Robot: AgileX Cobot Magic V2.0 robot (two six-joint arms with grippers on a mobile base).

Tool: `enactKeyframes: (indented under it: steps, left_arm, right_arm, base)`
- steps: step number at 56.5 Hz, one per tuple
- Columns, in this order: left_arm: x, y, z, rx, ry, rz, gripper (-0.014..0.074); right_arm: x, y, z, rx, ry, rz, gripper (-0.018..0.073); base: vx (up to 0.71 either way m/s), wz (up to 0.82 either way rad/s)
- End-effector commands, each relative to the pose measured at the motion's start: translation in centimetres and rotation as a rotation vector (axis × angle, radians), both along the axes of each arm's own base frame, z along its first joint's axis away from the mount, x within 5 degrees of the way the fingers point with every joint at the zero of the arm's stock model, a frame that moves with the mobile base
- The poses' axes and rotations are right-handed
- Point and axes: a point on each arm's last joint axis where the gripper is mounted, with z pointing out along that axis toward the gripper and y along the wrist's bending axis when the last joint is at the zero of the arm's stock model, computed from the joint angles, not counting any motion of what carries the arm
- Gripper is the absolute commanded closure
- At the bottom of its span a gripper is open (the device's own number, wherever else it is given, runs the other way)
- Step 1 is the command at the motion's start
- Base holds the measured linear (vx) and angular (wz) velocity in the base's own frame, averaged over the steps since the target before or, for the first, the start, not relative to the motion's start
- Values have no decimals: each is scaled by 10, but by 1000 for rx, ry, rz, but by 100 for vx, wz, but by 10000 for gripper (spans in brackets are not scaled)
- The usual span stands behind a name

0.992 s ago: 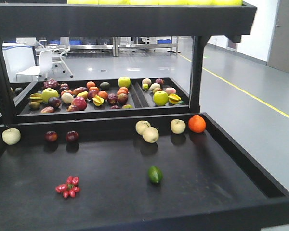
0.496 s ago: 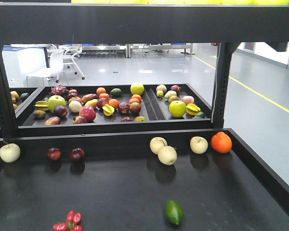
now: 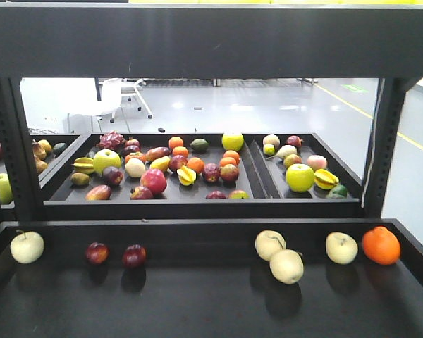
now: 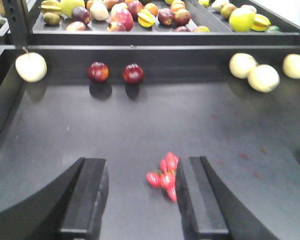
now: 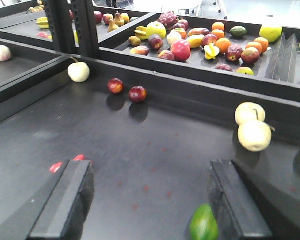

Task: Pick snacks and fruit into basket
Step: 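Approach the near edge of the fruit table and stop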

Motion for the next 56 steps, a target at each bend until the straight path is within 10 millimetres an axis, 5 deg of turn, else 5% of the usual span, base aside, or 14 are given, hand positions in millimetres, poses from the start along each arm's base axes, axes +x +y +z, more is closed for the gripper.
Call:
enactKeyframes:
  steps: [1, 56]
  left_arm:
    - [3, 0, 17, -21, -101, 7, 185]
    - [3, 0, 17, -21, -101, 7, 185]
  right_arm:
    - [3, -2, 13, 33, -60, -38, 29]
    - [3, -2, 13, 33, -60, -38, 30]
  base:
    - [27, 3]
    - [11, 0]
